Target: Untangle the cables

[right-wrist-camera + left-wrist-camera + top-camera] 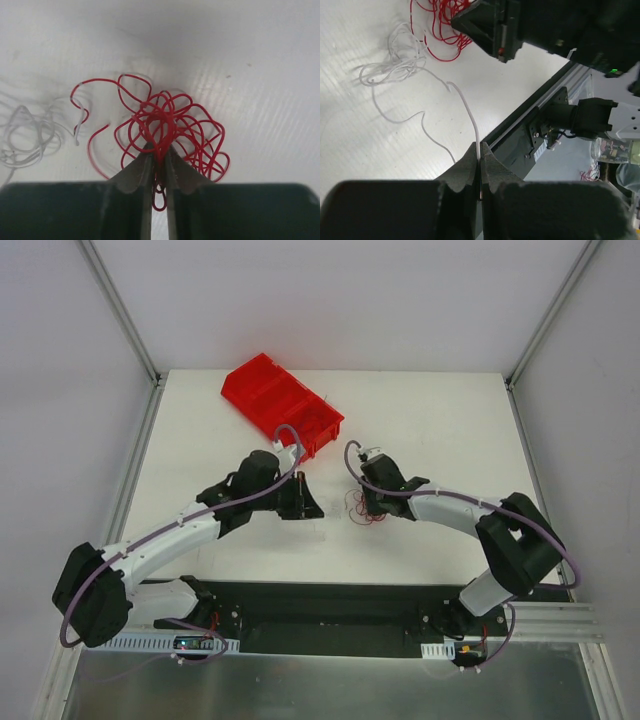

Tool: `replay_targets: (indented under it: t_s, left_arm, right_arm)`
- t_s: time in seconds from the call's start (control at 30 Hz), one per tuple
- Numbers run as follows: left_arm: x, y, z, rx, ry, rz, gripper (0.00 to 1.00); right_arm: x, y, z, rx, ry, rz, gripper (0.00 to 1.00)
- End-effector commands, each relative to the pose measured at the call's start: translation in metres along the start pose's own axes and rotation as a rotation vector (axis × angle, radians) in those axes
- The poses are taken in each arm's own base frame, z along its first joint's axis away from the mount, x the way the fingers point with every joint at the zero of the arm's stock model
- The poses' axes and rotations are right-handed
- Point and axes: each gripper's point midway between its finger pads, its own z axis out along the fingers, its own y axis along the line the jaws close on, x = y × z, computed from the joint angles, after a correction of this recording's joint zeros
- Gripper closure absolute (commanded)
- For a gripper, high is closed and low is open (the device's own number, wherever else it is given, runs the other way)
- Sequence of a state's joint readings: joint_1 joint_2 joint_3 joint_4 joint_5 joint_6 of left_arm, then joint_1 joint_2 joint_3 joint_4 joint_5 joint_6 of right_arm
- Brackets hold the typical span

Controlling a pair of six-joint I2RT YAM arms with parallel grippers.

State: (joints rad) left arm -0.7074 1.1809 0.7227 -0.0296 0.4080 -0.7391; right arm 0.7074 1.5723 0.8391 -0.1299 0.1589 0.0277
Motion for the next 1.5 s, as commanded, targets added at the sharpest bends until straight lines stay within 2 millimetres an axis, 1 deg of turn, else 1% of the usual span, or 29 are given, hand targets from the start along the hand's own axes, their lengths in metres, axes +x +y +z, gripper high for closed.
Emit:
replay_targets:
  t_s: [0.0,0.07,0.1,0.17,0.2,0.3,0.37,0.4,0.47,0.57,0.6,0.67,0.7,0.73,0.8,0.87,0.97,1.0,1.07,1.13,1.17,1.2,1.23,1.27,1.33,1.4,1.47]
  left_arm:
    - [-0.037,-0.035,-0.034,0.003,-0.115,0.177,1.0]
    - [-0.052,-0.045,-0.054,-0.029,-0.164,0.26,1.0]
    - [-0.059,-0.046,-0.064,-0.062,-0.194,0.291,1.0]
    - [-0.078,-0.051,-0.09,-0.126,-0.283,0.353,1.0]
    - [-0.088,-0.054,-0.104,-0.16,-0.332,0.38,1.0]
    - [-0.11,-0.065,-0.145,-0.22,-0.469,0.446,1.0]
    - [-0.12,-0.071,-0.168,-0.243,-0.545,0.462,1.0]
    - [-0.123,-0.075,-0.175,-0.247,-0.567,0.47,1.0]
    - [-0.126,-0.082,-0.186,-0.248,-0.581,0.49,1.0]
    - [-0.133,-0.085,-0.203,-0.284,-0.618,0.497,1.0]
    - [-0.136,-0.087,-0.212,-0.295,-0.644,0.498,1.0]
    - [-0.139,-0.093,-0.226,-0.295,-0.682,0.5,1.0]
    - [-0.138,-0.097,-0.228,-0.278,-0.681,0.503,1.0]
    - [-0.136,-0.103,-0.227,-0.249,-0.667,0.505,1.0]
    - [-0.13,-0.11,-0.216,-0.194,-0.621,0.497,1.0]
    - [-0.125,-0.112,-0.202,-0.162,-0.568,0.486,1.0]
    - [-0.122,-0.109,-0.186,-0.154,-0.513,0.472,1.0]
    - [-0.121,-0.107,-0.182,-0.158,-0.504,0.465,1.0]
    - [-0.121,-0.104,-0.178,-0.164,-0.493,0.456,1.0]
    - [-0.117,-0.108,-0.174,-0.137,-0.47,0.46,1.0]
    - [-0.116,-0.109,-0.173,-0.13,-0.461,0.462,1.0]
    - [-0.115,-0.11,-0.171,-0.121,-0.452,0.46,1.0]
    - [-0.114,-0.114,-0.17,-0.103,-0.444,0.458,1.0]
    - [-0.113,-0.118,-0.169,-0.083,-0.433,0.454,1.0]
    - [-0.109,-0.127,-0.164,-0.032,-0.397,0.449,1.0]
    - [-0.103,-0.138,-0.157,0.034,-0.355,0.433,1.0]
    - [-0.101,-0.146,-0.153,0.078,-0.335,0.417,1.0]
  right_arm:
    - [0.005,-0.043,0.002,0.164,-0.014,0.133,0.94]
    - [0.008,-0.066,-0.002,0.229,-0.018,0.193,0.95]
    - [0.009,-0.08,-0.004,0.266,-0.024,0.229,0.96]
    - [0.014,-0.103,-0.01,0.316,-0.041,0.309,0.99]
    - [0.016,-0.114,-0.014,0.333,-0.054,0.352,0.99]
    - [0.023,-0.137,-0.024,0.362,-0.086,0.456,0.99]
    - [0.023,-0.146,-0.028,0.356,-0.122,0.509,0.99]
    - [0.021,-0.148,-0.03,0.351,-0.144,0.522,0.99]
    - [0.024,-0.156,-0.033,0.372,-0.156,0.552,0.99]
    - [0.027,-0.161,-0.033,0.363,-0.15,0.595,0.99]
    - [0.028,-0.162,-0.032,0.358,-0.145,0.605,0.99]
    - [0.029,-0.16,-0.028,0.334,-0.127,0.603,0.99]
    - [0.026,-0.155,-0.027,0.307,-0.123,0.584,0.99]
    - [0.021,-0.15,-0.026,0.264,-0.122,0.563,0.95]
    - [0.013,-0.136,-0.025,0.177,-0.131,0.522,0.85]
    - [0.005,-0.126,-0.027,0.118,-0.181,0.473,0.7]
    - [-0.012,-0.105,-0.041,0.027,-0.286,0.389,0.4]
    - [-0.02,-0.098,-0.05,0.006,-0.334,0.353,0.33]
    - [-0.028,-0.085,-0.064,-0.017,-0.408,0.276,0.24]
    - [-0.037,-0.067,-0.077,-0.077,-0.478,0.204,0.21]
    - [-0.041,-0.055,-0.084,-0.134,-0.499,0.184,0.2]
    - [-0.047,-0.043,-0.092,-0.181,-0.529,0.128,0.2]
    - [-0.055,-0.027,-0.103,-0.252,-0.566,0.089,0.2]
    - [-0.059,-0.014,-0.113,-0.312,-0.588,0.058,0.2]
    - [-0.069,0.02,-0.138,-0.474,-0.634,-0.024,0.21]
    - [-0.078,0.047,-0.163,-0.614,-0.677,-0.088,0.21]
    - [-0.087,0.065,-0.177,-0.697,-0.701,-0.117,0.22]
